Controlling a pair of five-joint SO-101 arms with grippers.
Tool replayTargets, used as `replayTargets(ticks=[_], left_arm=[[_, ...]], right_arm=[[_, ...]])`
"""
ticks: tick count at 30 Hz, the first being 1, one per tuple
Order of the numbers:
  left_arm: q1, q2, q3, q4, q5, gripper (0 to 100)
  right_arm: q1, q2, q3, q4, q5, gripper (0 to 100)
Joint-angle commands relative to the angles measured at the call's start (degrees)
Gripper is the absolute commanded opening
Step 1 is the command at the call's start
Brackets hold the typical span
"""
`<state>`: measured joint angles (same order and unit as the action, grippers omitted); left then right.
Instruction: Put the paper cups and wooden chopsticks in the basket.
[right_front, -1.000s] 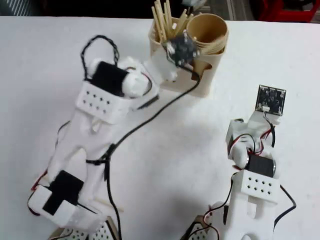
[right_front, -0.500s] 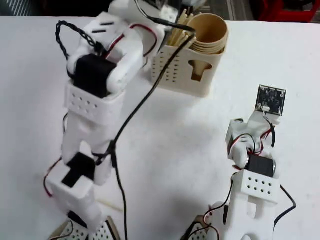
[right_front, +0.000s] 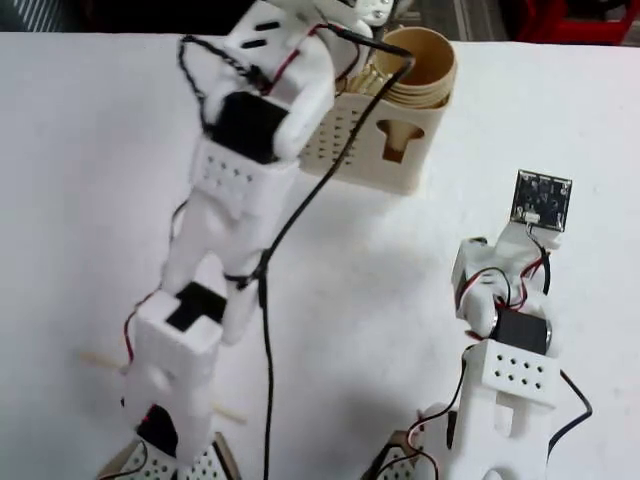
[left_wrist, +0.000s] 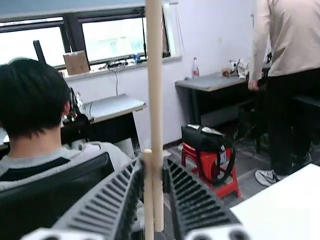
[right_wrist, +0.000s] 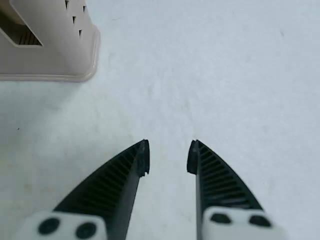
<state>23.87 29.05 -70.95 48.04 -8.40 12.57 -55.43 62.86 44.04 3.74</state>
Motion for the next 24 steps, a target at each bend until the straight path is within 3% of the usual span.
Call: replayTargets(ticks=[1, 7, 14, 24], left_arm=[[-1.36, 4.53, -2.64, -2.99, 0.88, 2], [-4.09, 9.45, -2.37, -1.49, 0.70, 2], [-5.23, 8.84, -3.60, 10.37, 0.88, 14], [-6.11, 3.74, -15.82, 30.51, 0.53, 14]], right_arm=[[0.31, -1.45, -0.53, -1.01, -0.26, 13.2], [0.31, -1.45, -0.53, -1.01, -0.18, 13.3], [0.31, -1.45, -0.53, -1.01, -0.18, 13.3], [0.31, -1.45, -0.44, -1.01, -0.18, 13.3]])
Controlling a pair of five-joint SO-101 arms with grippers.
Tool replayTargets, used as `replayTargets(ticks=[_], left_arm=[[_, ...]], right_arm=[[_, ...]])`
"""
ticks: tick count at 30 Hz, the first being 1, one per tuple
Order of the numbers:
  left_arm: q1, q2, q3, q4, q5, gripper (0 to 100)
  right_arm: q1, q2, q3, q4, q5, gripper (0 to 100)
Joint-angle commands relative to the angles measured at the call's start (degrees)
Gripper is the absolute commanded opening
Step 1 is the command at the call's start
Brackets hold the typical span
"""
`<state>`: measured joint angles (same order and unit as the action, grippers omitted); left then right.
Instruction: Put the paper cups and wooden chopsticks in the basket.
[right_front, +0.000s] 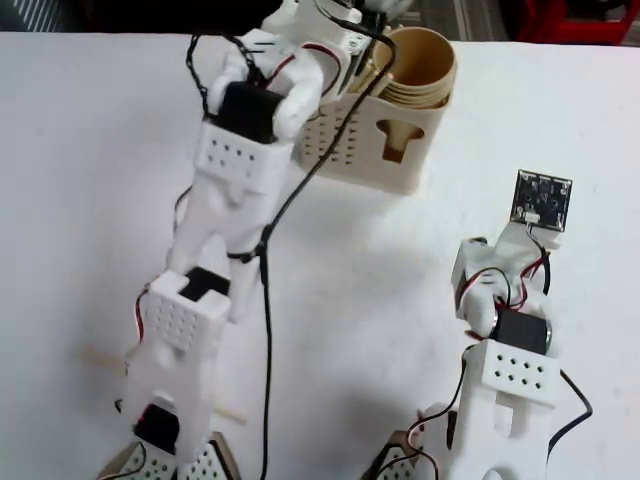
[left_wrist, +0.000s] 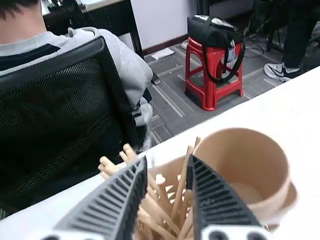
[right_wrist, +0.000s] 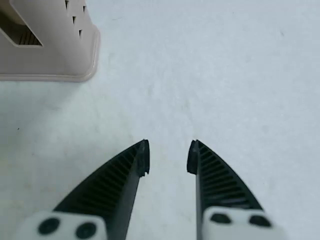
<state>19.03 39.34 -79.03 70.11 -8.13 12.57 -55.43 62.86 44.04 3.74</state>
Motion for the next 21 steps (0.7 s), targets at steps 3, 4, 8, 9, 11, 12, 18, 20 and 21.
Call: replayTargets(ticks=[3, 4, 8, 9, 11, 12, 18, 20, 21], left_arm=[[-2.42, -8.31, -14.24, 18.02, 0.09, 14], [-3.21, -8.84, -16.62, 21.36, -0.26, 14], [-5.58, -13.49, -15.56, 31.74, -5.27, 14], [-6.90, -14.29, -15.30, 32.79, -5.71, 14], [-10.68, -15.43, -13.45, 32.62, -4.92, 13], [-12.88, -16.66, -12.31, 32.62, -4.57, 13], [-21.32, -28.79, 5.10, 32.62, -4.48, 14], [-23.16, -34.77, 13.10, 32.53, -4.57, 14], [-23.96, -38.11, 17.32, 32.53, -4.57, 14]], right_arm=[[0.31, -1.27, -0.44, -1.01, -0.18, 13.3], [0.31, -1.19, -0.44, -1.01, -0.18, 13.3], [0.22, -1.10, -0.35, -1.01, -0.18, 13.3], [0.22, -1.01, -0.35, -1.01, -0.18, 13.3], [0.22, -1.01, -0.35, -1.01, -0.26, 13.3], [0.22, -1.01, -0.35, -1.01, -0.26, 13.3], [-0.40, -1.01, -0.35, -0.92, -0.18, 13.3], [-1.63, -1.01, -0.35, -0.66, -0.09, 13.3], [-2.33, -1.01, -0.35, -0.57, -0.09, 13.3]])
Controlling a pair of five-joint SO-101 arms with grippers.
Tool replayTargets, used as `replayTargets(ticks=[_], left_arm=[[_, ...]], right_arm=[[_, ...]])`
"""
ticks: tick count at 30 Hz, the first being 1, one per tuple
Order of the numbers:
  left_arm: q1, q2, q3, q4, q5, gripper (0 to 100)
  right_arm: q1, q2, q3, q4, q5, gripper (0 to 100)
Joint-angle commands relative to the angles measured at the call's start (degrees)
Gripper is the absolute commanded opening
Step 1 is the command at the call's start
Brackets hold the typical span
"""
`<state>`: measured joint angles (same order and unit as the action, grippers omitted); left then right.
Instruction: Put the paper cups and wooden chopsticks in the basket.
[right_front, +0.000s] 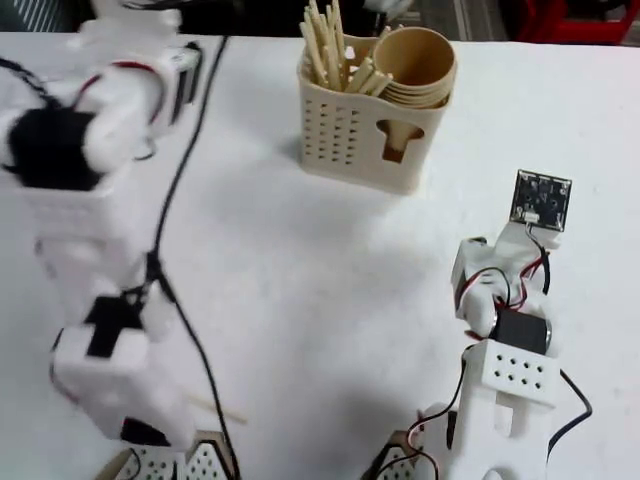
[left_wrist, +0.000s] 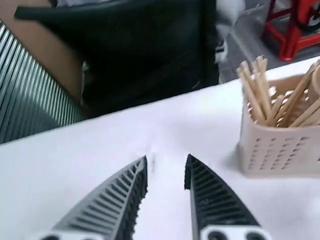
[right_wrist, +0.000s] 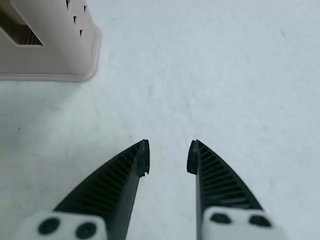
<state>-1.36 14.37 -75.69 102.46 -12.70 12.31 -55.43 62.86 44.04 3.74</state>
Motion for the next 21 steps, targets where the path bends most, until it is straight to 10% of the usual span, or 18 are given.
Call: replayTargets(ticks=[1, 8, 21], left_arm=[[-4.44, -16.31, 18.11, 0.00, 0.00, 14], [-12.79, -33.71, 44.66, -1.93, -0.09, 14], [-25.80, -43.38, 69.27, -13.27, -4.75, 14]], right_arm=[[-2.77, -1.19, -0.35, -0.57, -0.09, 13.3], [-14.20, -1.45, -6.24, 6.02, 1.76, 13.3], [-63.52, -1.01, -7.12, 12.88, 6.33, 13.4]])
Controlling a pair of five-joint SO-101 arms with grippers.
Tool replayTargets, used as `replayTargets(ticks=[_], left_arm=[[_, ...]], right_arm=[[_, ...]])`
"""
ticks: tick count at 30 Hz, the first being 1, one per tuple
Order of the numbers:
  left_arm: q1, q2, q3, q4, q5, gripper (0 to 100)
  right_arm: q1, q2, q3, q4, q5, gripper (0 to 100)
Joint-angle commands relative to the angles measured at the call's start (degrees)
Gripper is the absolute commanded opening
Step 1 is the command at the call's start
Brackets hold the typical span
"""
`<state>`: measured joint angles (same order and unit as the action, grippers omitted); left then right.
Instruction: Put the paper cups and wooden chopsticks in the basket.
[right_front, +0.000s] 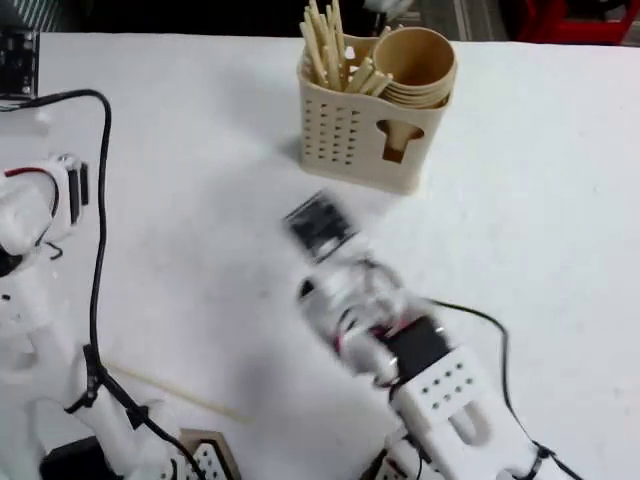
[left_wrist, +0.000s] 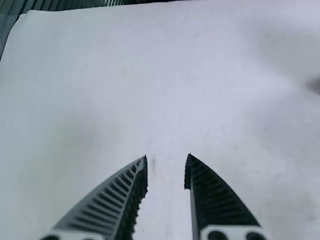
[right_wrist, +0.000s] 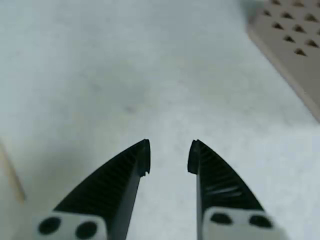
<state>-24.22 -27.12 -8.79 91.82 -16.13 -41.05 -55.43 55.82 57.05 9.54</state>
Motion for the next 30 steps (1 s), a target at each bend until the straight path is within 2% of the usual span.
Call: replayTargets(ticks=[1, 5, 8, 17, 23, 30], left_arm=[[-3.56, -1.89, 2.99, -2.99, -1.32, 14], [-4.79, -1.89, 4.66, -3.34, -1.32, 14], [-4.79, -2.07, 5.45, -3.34, -1.23, 14], [-4.79, -2.07, 5.45, -3.08, -0.97, 14], [-4.79, -2.24, 5.45, -2.90, -1.14, 14], [-4.79, -2.24, 5.45, -2.90, -1.05, 14]], right_arm=[[-13.32, -1.01, 0.70, -0.22, 0.26, 13.4], [-23.08, -0.84, 3.69, -4.44, -0.88, 13.1], [-27.47, 1.45, 5.36, -6.20, -6.77, 13.1], [-33.19, 22.73, 1.05, -11.91, -7.65, 13.4], [-34.15, 34.24, -4.31, -11.91, -8.00, 13.5], [-36.00, 39.52, -6.07, -12.00, -7.82, 22.3]])
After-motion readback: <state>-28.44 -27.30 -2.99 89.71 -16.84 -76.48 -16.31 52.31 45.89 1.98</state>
